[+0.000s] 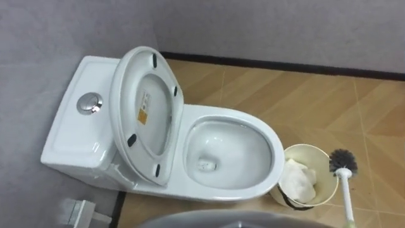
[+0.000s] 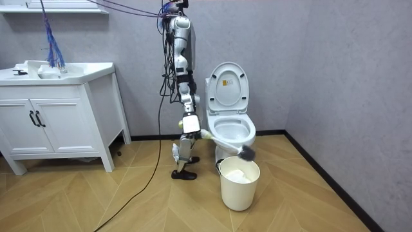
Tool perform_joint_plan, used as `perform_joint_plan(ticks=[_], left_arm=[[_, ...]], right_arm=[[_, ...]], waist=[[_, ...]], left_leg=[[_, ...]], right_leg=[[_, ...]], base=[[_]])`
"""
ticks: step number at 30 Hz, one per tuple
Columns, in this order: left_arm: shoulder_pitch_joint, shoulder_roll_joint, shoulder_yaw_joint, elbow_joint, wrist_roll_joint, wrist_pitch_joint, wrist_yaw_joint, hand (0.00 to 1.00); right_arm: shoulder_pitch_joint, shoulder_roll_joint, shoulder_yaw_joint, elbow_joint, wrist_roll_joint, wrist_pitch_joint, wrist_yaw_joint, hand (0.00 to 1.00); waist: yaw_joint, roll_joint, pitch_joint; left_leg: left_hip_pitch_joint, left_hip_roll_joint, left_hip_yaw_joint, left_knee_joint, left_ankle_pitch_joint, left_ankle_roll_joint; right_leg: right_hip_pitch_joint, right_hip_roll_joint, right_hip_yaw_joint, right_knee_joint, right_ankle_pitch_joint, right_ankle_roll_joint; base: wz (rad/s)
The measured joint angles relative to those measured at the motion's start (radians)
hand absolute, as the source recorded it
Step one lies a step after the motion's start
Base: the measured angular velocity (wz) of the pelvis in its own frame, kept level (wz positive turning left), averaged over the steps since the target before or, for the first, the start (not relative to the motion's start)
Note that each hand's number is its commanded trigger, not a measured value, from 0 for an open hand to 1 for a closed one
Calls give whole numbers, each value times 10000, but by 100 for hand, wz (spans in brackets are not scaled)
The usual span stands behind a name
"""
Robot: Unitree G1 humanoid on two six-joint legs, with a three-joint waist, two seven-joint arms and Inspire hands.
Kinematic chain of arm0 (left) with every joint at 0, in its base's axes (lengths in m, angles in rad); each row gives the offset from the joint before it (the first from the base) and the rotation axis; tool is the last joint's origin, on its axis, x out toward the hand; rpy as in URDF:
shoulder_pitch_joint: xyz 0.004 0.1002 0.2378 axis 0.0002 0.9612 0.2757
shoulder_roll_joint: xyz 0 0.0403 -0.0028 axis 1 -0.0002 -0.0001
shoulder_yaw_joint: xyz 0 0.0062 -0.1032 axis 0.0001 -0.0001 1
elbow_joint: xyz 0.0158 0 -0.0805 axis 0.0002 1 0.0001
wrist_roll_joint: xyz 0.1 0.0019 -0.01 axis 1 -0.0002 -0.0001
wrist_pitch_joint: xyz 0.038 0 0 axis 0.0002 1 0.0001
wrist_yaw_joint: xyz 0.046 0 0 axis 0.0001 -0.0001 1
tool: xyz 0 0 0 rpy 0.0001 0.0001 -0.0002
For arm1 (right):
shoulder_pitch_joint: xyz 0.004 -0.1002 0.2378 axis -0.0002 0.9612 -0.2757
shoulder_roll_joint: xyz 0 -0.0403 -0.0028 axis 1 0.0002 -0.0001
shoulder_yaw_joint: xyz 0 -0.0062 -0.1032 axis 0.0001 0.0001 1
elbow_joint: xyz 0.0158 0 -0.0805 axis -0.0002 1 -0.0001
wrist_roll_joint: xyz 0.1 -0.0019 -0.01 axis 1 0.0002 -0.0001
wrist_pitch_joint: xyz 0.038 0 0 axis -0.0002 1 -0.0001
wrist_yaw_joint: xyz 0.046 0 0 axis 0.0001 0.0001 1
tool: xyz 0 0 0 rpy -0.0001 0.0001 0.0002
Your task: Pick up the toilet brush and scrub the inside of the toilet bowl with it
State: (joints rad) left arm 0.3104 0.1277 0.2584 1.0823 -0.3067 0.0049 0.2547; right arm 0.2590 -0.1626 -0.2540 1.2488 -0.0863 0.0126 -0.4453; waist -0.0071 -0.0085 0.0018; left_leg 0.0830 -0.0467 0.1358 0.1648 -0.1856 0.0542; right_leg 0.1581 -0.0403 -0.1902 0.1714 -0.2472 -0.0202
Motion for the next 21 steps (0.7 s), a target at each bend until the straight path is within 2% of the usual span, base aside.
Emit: perform_joint_plan(ticks=[3,4,5,6,12,17,21], left_arm=[[-260,2,-45,113,520,152,-1,0],[-323,4,-46,152,679,174,-3,0],[-320,4,-46,159,760,182,-6,0],[-319,4,-45,171,876,203,-8,0],[-302,3,-44,203,1734,375,-39,0],[-260,4,-51,318,2257,512,-29,0],[-238,4,-52,370,2499,613,-22,0]], right_arm=[[-15,20,-29,1,134,142,3,100],[-20,19,-31,-1,142,172,3,73],[-19,20,-32,-1,137,208,3,14],[-33,30,-52,-18,112,242,4,0],[-178,34,-40,-46,-3,338,71,0],[-354,33,-34,15,-234,348,166,0],[-455,33,-31,60,-410,500,278,0]], waist=[[-178,16,7],[-177,19,6],[-176,19,7],[-196,21,5],[-122,28,3],[-139,27,3],[-135,25,4]], left_leg=[[55,-1,53,4,-11,15],[117,12,136,-18,-22,21],[149,23,185,-27,-36,19],[173,39,259,-26,-63,14],[250,78,455,-29,-135,21],[286,90,468,-17,-165,13],[293,91,466,-18,-165,12]], right_leg=[[-20,1,84,12,0,1],[-8,12,176,29,0,1],[-2,22,239,35,0,1],[1,32,311,37,1,2],[-10,64,509,58,12,12],[31,74,511,45,14,10],[47,74,506,33,15,9]], base=[[-8],[-19],[-23],[-15],[-9],[-3],[0]])
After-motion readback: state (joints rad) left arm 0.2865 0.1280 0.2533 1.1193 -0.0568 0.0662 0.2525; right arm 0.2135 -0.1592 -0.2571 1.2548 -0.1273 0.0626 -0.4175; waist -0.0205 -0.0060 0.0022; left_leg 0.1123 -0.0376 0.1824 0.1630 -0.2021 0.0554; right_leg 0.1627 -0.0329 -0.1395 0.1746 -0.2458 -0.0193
